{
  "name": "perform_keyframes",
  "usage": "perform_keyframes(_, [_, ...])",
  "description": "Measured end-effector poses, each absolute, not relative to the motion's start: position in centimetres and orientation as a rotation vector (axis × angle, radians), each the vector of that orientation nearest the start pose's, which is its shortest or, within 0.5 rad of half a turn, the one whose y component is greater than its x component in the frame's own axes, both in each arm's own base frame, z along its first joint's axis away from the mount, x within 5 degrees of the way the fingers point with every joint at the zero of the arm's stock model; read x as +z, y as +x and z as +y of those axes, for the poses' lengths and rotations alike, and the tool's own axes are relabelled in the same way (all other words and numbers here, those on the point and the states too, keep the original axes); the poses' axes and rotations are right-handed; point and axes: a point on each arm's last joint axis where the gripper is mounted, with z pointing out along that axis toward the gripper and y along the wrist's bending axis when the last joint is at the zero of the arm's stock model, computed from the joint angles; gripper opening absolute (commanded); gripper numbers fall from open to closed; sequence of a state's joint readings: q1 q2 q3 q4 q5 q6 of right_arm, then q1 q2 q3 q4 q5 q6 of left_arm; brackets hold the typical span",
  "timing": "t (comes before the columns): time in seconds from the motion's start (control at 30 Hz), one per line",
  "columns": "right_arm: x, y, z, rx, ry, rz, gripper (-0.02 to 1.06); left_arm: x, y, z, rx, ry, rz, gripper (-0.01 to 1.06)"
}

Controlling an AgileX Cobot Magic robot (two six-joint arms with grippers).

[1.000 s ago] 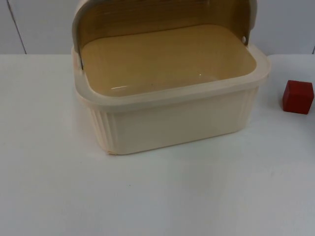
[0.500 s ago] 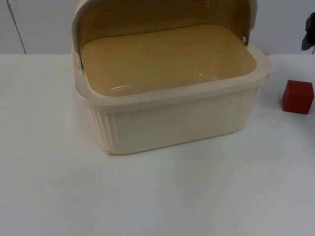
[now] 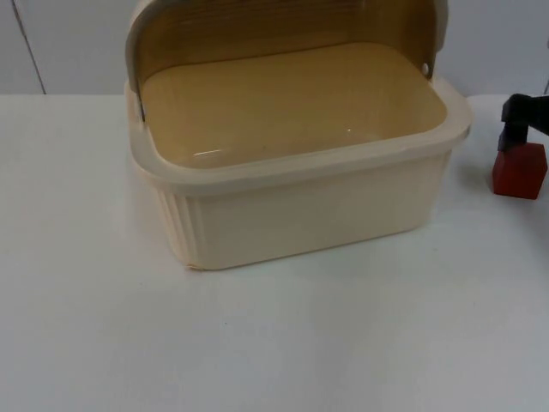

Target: Open the box lid with the left hand, place the block into the box with the right hand, then close the box lid with the left hand.

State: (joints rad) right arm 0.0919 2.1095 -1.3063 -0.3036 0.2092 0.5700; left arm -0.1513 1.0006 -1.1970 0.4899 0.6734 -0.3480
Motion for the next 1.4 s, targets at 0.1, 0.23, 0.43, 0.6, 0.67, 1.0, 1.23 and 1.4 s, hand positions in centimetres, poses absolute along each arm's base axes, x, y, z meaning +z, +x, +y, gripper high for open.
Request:
perform_keyframes(0.1, [12.7,43.8,3.7,0.096,0.245,2.447,1.05,44.5,19.9,-0.3,0.218,-0.012,1.890,1.04])
perform_keyframes(0.23, [13.2,44.2,4.0,0.127,0.232,2.396,1.05,44.5,19.9,-0.3,0.221,-0.011,1.889,1.04])
perform_keyframes(0.43, [12.8,44.3,4.0,0.132,0.232,2.396,1.05,44.5,19.9,-0.3,0.223,-0.011,1.888,1.04])
perform_keyframes(0.6, [11.5,44.4,4.0,0.123,0.236,2.428,1.05,44.5,19.9,-0.3,0.226,-0.010,1.888,1.04])
perform_keyframes(0.67, [11.2,44.4,4.0,0.119,0.237,2.437,1.05,44.5,19.9,-0.3,0.228,-0.009,1.887,1.04])
perform_keyframes(1.0, [10.9,44.8,4.1,0.126,0.234,2.427,1.02,44.5,19.9,-0.2,0.243,-0.004,1.884,1.04])
perform_keyframes(1.23, [10.6,44.7,4.0,0.117,0.238,2.446,0.55,44.6,19.9,-0.1,0.255,0.000,1.881,1.04])
perform_keyframes(1.4, [10.5,44.6,4.0,0.106,0.248,2.464,0.00,44.6,19.9,-0.1,0.259,0.001,1.880,1.04])
